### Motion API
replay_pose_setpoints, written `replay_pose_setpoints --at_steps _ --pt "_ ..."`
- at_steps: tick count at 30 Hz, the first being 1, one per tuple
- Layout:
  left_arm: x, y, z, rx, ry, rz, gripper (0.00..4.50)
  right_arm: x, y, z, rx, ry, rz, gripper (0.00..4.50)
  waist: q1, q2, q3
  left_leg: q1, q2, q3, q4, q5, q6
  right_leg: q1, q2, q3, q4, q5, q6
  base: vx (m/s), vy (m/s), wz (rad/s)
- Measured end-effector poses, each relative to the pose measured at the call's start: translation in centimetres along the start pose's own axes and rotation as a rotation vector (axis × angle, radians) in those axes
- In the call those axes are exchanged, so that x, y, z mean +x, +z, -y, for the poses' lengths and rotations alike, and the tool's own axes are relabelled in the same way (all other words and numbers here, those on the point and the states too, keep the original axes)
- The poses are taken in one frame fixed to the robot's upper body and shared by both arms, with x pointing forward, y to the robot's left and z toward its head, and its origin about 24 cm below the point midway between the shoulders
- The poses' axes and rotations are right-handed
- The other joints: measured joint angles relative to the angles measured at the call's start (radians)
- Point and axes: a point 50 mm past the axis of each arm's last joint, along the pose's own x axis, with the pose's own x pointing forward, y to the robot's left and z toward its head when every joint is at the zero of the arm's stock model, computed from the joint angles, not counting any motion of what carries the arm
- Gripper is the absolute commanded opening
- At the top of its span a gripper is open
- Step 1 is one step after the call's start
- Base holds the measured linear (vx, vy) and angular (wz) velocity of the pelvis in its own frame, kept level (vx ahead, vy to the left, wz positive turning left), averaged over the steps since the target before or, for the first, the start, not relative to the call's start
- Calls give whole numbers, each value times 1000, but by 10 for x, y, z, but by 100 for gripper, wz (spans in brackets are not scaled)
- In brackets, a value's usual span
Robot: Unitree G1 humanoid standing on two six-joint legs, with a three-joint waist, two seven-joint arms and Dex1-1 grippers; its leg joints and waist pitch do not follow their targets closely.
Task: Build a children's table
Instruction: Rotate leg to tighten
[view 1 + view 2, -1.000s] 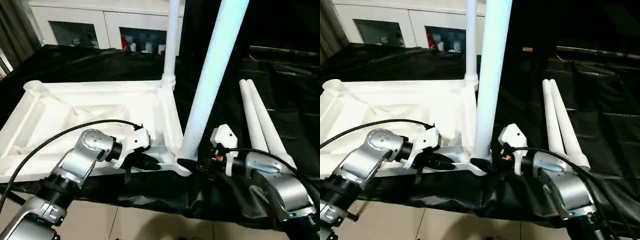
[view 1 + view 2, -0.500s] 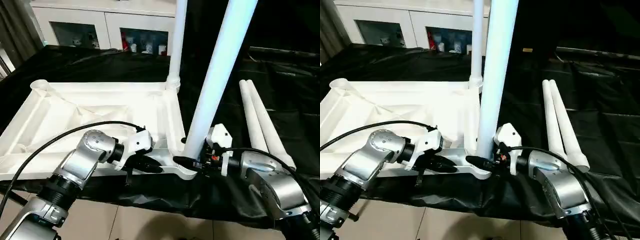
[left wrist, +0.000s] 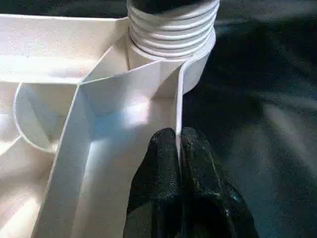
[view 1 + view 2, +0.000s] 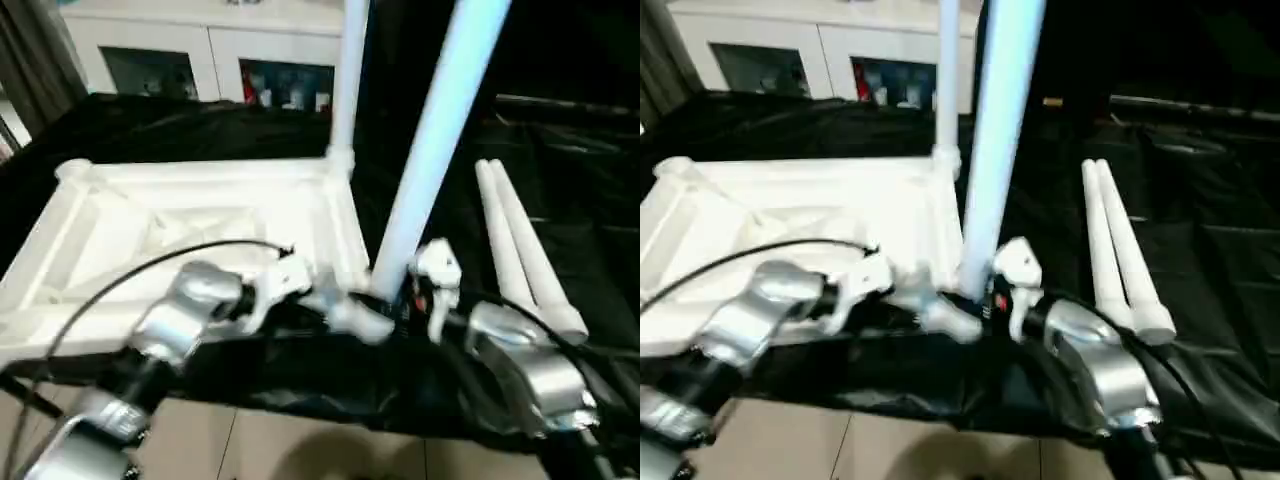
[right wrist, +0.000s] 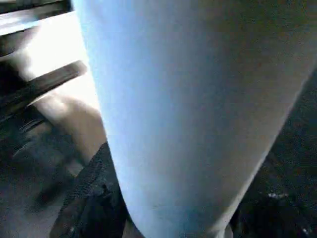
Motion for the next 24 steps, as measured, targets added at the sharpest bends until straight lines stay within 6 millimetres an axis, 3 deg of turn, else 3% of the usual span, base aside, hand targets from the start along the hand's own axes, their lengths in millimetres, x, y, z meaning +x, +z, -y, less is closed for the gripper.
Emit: replay_pose_setpoints --at_steps 4,8,18,21,24 --pt "23 12 0 -78 114 12 0 21 1 6 64 -246 13 206 -14 0 -1 1 -1 -2 0 1 -1 3 0 -1 -1 1 1 0 0 0" --pt "38 22 -2 -138 198 16 0 38 7 10 83 -398 15 205 -15 0 -1 0 -2 -4 -1 1 -1 3 0 -2 -1 1 1 0 0 0" --pt "37 22 -6 -116 215 12 0 44 8 9 68 -408 36 205 -18 1 -1 -1 -2 -10 -2 2 2 3 1 -2 -1 1 2 0 0 0" --pt "36 21 -7 -113 217 13 0 45 8 9 71 -388 49 276 -21 1 -1 -1 -2 -10 -2 2 2 3 1 -2 -1 1 2 0 0 0" --pt "29 17 -12 -94 230 10 0 47 8 3 93 -322 77 285 -32 2 0 -1 -2 -11 -2 2 2 2 2 -2 -1 2 1 0 0 0"
